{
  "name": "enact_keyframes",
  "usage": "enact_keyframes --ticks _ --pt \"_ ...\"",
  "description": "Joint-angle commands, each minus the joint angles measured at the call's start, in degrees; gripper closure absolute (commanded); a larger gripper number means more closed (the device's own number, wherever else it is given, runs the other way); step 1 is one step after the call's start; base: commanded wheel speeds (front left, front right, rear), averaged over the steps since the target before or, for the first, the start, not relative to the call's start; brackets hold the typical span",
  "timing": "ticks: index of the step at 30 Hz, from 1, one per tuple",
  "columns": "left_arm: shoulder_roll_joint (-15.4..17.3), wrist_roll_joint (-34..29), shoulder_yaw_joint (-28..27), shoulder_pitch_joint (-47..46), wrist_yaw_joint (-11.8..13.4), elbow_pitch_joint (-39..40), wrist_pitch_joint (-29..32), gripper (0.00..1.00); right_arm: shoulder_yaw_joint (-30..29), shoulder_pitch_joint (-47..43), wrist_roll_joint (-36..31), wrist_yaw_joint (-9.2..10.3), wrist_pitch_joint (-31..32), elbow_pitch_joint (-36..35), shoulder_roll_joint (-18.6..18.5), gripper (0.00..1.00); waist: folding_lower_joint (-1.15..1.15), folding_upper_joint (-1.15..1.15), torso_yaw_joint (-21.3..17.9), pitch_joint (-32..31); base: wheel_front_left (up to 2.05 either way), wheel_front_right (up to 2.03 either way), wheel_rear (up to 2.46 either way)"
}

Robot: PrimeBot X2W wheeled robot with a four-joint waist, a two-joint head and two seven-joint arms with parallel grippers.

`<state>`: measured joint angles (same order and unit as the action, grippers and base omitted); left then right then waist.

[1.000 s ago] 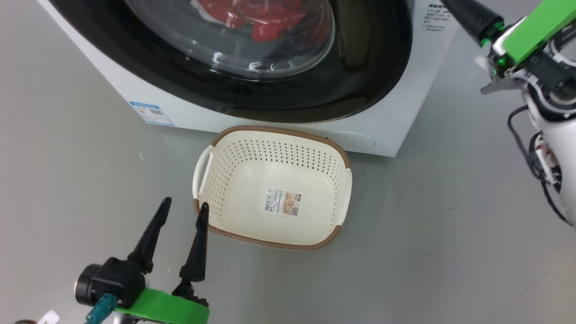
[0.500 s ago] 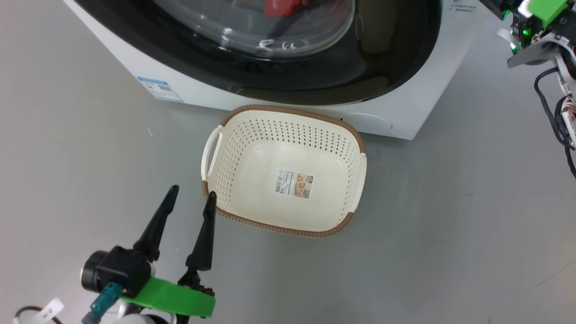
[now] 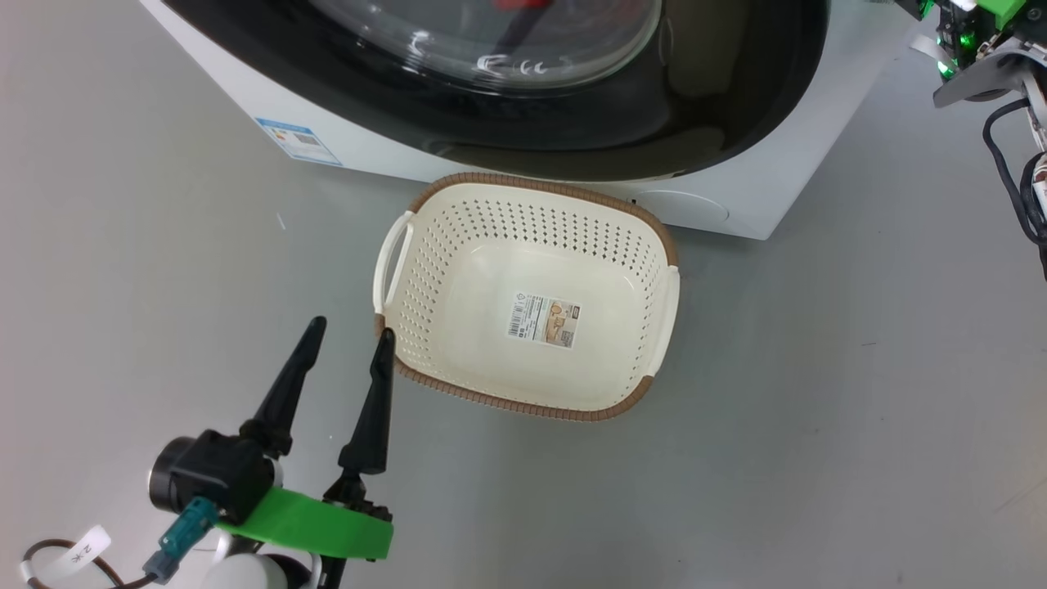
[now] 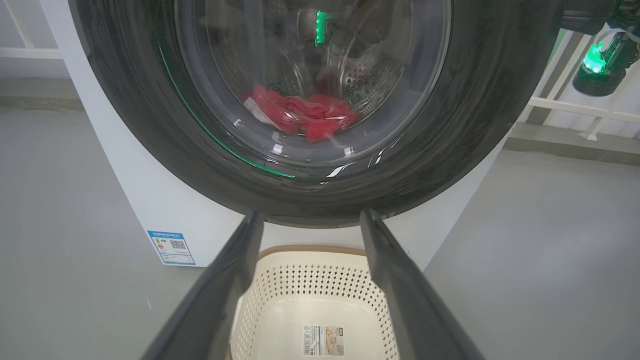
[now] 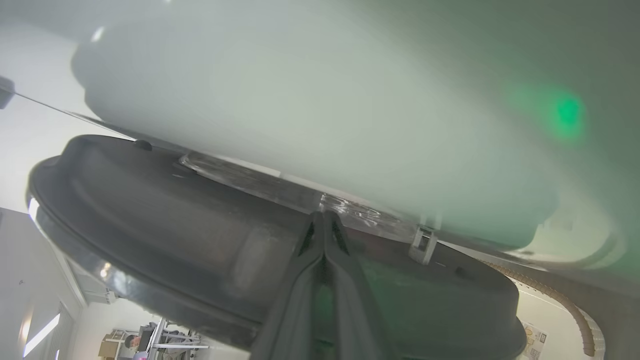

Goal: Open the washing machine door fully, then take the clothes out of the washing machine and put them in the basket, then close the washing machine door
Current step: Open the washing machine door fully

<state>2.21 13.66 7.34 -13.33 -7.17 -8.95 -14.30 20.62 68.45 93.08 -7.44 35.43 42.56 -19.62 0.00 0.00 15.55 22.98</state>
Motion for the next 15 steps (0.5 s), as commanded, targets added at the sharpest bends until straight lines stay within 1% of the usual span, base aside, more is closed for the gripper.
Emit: enact_keyframes --ticks 1,8,15 --pt "0.7 0.2 -1.9 -0.8 -0.3 1.0 -0.7 0.0 0.8 -0.3 -0.2 -0.05 1.4 -2.3 1.5 1.0 0.0 0.0 -0.1 -0.3 0.0 0.0 0.0" --pt "0.7 -0.3 -1.8 -0.8 -0.3 1.0 -0.7 0.0 2.0 -2.5 -0.6 -0.05 3.0 -4.4 1.9 1.0 0.0 0.0 -0.5 -0.9 0.0 0.0 0.0" --pt "0.7 -0.8 -1.9 0.3 -0.3 0.7 -0.7 0.0 3.2 -6.9 -0.9 -0.05 4.2 -8.0 2.3 1.0 0.0 0.0 -1.0 -3.2 0.0 0.0 0.0"
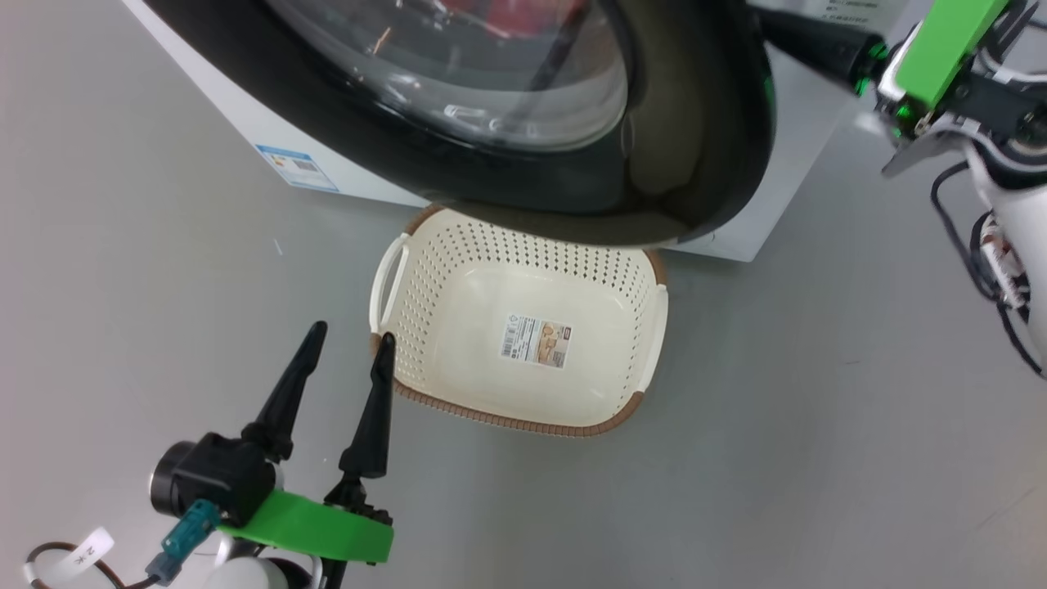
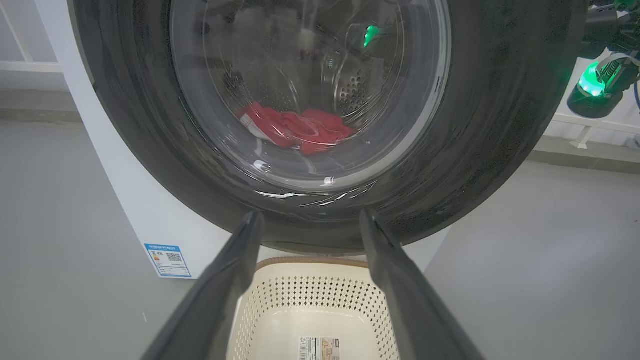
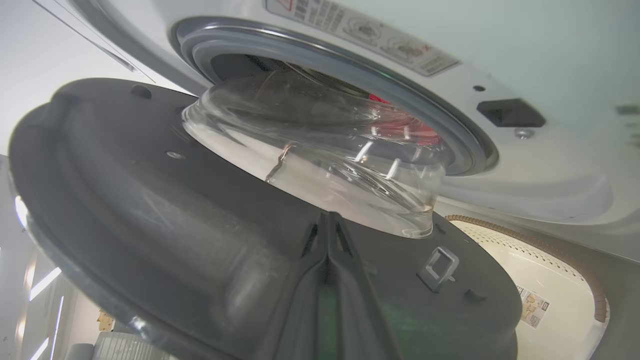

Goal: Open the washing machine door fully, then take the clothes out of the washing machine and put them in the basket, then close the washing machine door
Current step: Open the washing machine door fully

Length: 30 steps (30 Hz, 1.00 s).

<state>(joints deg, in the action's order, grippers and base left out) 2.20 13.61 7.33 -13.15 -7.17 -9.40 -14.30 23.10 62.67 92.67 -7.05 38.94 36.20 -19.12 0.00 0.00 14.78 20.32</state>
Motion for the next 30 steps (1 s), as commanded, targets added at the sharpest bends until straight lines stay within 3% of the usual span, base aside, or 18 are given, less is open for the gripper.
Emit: enact_keyframes --ticks 1,18,30 --pt "0.7 -0.7 -1.9 0.3 -0.3 1.1 -0.7 0.0 0.9 -1.8 -0.6 -0.44 0.8 -2.4 1.8 1.0 0.0 0.0 -0.3 -0.9 0.0 0.0 0.0" --pt "0.7 -2.1 -2.2 6.9 -0.3 1.1 -0.7 0.0 4.0 -15.5 -0.4 -0.44 2.9 -15.1 3.3 1.0 0.0 0.0 -0.5 -8.2 0.0 0.0 0.0" --pt "0.7 -2.3 -2.5 10.2 -0.3 0.7 -0.7 0.0 6.6 -22.0 -0.5 -0.44 4.4 -19.4 5.8 1.0 0.0 0.0 2.6 -11.6 0.0 0.0 0.0"
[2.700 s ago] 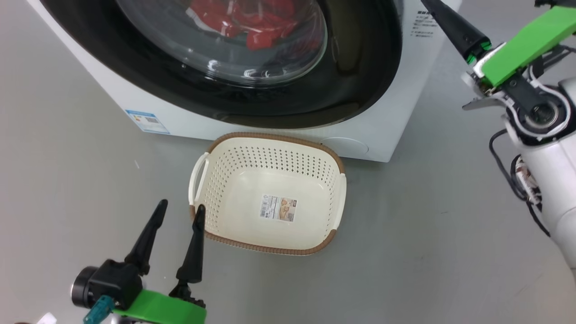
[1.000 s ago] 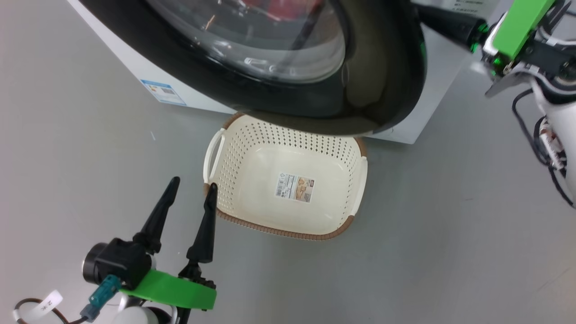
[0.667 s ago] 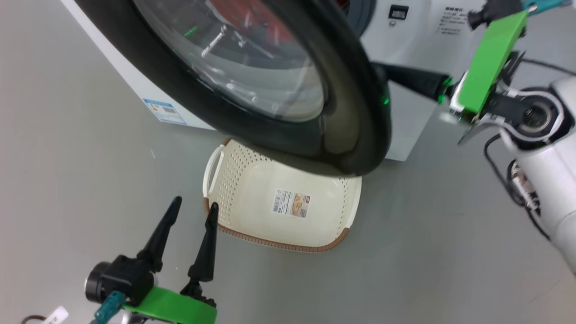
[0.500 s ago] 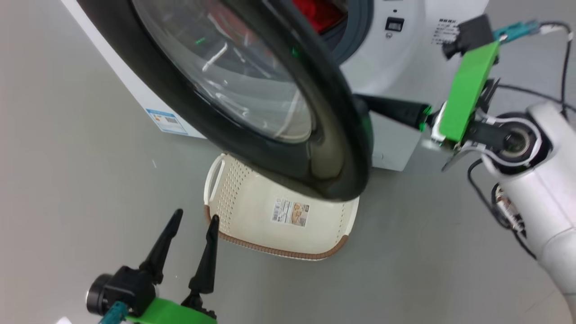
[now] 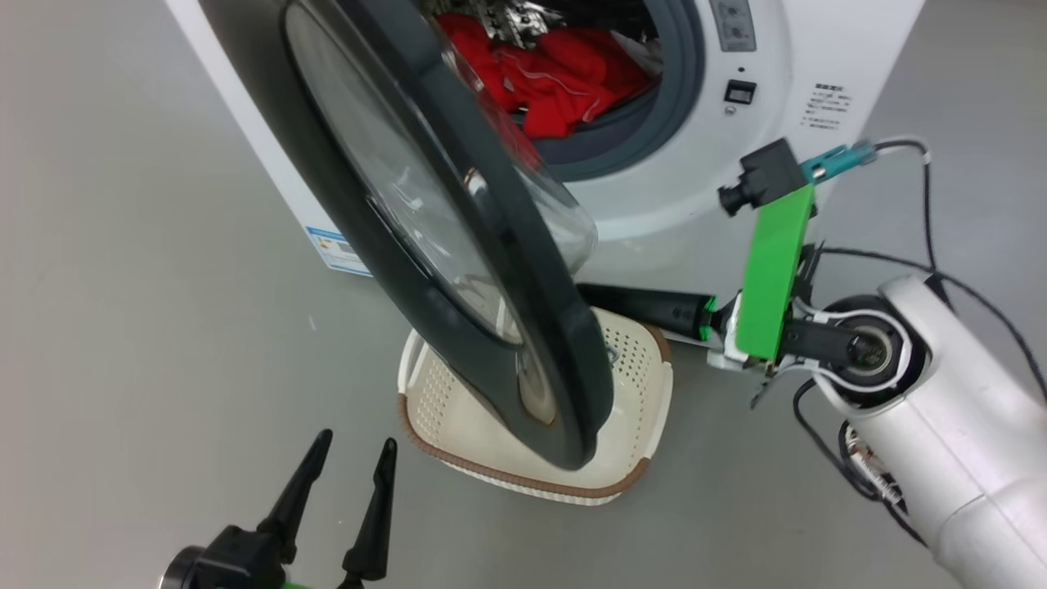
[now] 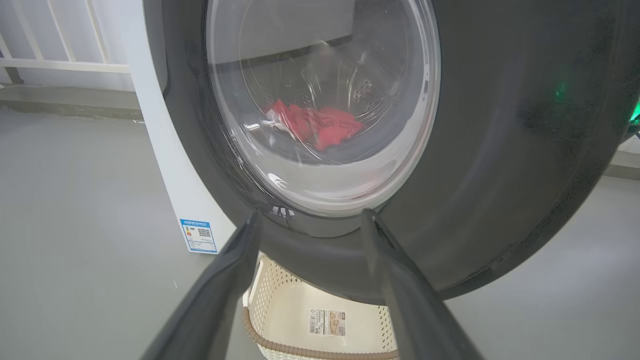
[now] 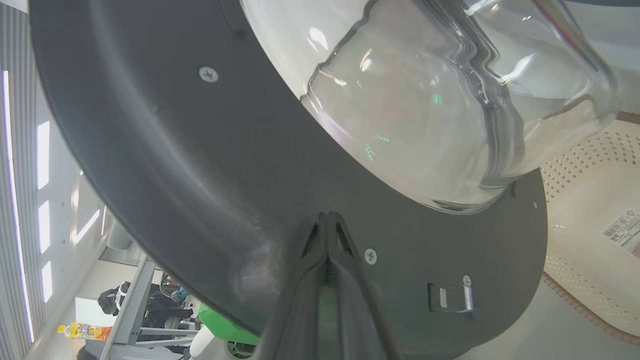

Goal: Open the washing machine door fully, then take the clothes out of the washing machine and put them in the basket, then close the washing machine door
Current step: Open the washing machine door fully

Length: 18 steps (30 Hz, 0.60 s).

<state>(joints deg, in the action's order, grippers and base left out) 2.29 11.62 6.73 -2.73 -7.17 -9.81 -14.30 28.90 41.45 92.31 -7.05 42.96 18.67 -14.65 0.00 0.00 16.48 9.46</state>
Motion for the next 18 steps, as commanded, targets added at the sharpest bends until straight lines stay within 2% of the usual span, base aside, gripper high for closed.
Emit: enact_keyframes --ticks 1,18 --pt "0.6 -0.3 -1.8 0.1 -0.3 1.0 -0.7 0.0 1.0 -1.3 -0.2 -0.44 0.5 -2.2 1.5 1.0 0.0 0.0 1.3 -1.0 0.0 0.0 0.0" --pt "0.6 -1.2 -2.8 2.2 -0.3 0.8 -0.7 0.0 2.3 -7.0 -0.3 -0.44 0.8 -5.3 5.1 1.0 0.0 0.0 9.2 -4.2 0.0 0.0 0.0"
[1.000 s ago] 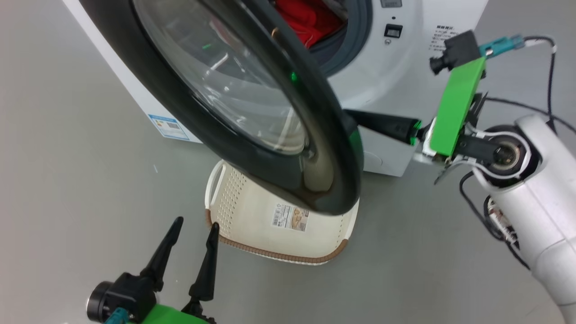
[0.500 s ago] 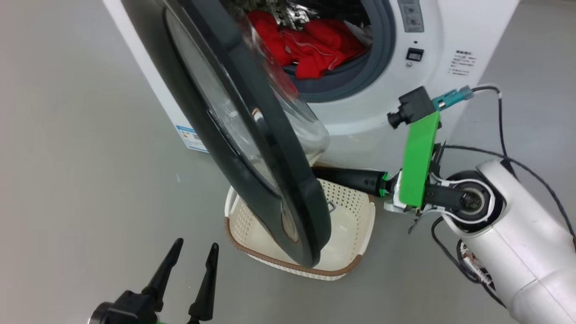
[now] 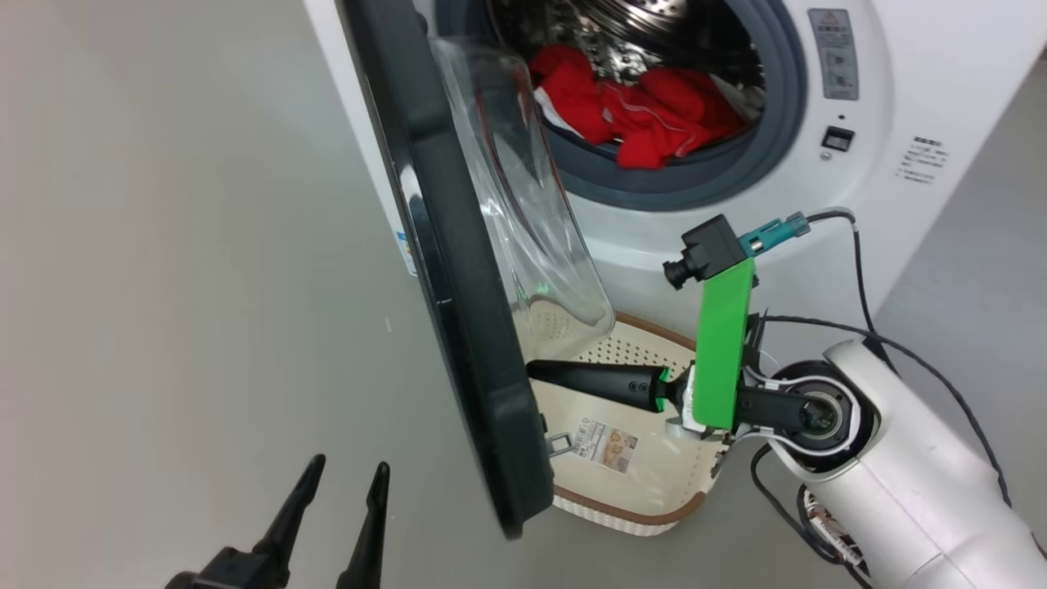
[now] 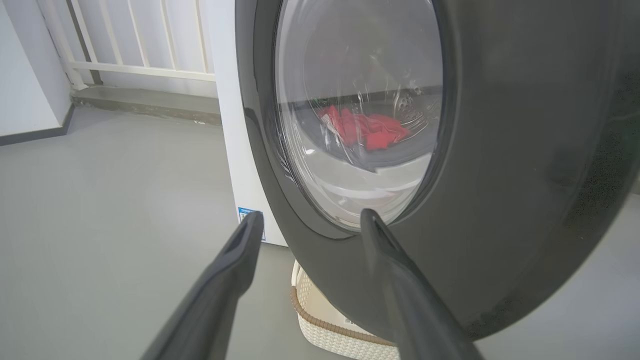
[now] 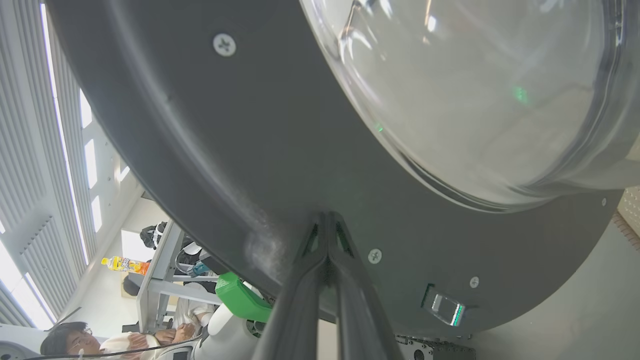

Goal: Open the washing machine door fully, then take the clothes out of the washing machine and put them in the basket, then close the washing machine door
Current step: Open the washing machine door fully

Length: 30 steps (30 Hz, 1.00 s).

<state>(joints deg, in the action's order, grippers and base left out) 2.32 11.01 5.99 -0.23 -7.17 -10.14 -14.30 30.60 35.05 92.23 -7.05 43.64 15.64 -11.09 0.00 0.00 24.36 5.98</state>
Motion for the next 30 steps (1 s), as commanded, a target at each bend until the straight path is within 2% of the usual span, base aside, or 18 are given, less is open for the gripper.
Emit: enact_keyframes --ticks 1,13,30 --pt "0.6 -0.6 -2.3 -0.3 -0.3 1.1 -0.7 0.0 0.8 -0.8 -0.4 -0.44 0.2 -2.3 1.8 1.0 0.0 0.0 1.8 -0.9 0.0 0.0 0.0" --pt "0.6 -1.2 -4.1 -0.4 -0.2 1.0 -0.7 0.0 1.6 -2.2 -1.1 -0.44 -0.2 -2.6 4.5 1.0 0.0 0.0 5.8 -1.6 0.0 0.0 0.0" --pt "0.6 -0.2 -5.6 -0.1 1.1 2.7 -0.7 0.0 2.6 -0.5 -1.5 -0.44 0.2 -1.5 6.6 1.0 0.0 0.0 6.3 -0.6 0.0 0.0 0.0"
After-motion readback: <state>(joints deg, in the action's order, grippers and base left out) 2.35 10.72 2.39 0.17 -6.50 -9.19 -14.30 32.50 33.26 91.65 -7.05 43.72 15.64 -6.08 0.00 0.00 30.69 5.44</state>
